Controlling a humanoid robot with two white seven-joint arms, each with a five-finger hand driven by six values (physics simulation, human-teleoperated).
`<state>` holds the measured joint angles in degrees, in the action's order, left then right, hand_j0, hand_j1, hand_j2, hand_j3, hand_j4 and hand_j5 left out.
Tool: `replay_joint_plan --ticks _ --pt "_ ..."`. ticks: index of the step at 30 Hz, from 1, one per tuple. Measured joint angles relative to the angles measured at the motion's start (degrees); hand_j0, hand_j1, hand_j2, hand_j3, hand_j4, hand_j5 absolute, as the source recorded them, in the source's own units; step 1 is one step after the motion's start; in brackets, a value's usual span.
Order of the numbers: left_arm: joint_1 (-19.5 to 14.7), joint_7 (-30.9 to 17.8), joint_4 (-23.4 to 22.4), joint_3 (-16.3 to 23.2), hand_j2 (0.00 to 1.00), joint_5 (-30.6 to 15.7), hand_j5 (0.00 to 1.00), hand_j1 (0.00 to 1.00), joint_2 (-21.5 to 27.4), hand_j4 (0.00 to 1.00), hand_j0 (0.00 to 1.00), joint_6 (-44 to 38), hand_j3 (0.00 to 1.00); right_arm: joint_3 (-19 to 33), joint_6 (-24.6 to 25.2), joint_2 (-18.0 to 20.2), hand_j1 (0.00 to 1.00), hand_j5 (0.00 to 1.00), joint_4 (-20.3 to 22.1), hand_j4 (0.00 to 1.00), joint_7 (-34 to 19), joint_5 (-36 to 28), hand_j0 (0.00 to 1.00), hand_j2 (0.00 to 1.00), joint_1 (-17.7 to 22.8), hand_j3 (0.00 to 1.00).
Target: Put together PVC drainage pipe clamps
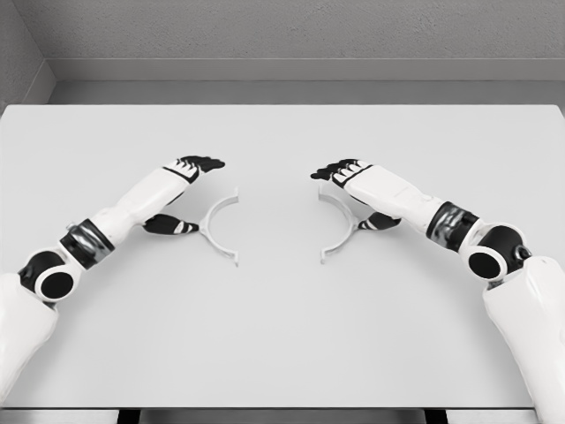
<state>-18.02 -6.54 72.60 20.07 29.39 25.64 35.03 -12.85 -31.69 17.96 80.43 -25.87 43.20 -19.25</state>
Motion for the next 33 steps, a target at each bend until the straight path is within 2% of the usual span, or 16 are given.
replay_joint_plan --ticks 22,33 --pt "0.18 0.00 1.72 0.00 1.00 0.88 1.00 1.00 -2.17 1.00 1.00 0.00 1.00 -2.07 1.63 -2.51 1.00 1.00 -0.21 1.00 -0.05 1.64 1.00 1.00 -1.41 1.00" --pt "0.35 0.00 2.90 0.00 1.00 1.56 1.00 1.00 -3.24 1.00 1.00 0.00 1.00 -4.83 3.24 -4.24 1.00 1.00 -0.09 1.00 -0.08 2.07 1.00 1.00 -2.90 1.00"
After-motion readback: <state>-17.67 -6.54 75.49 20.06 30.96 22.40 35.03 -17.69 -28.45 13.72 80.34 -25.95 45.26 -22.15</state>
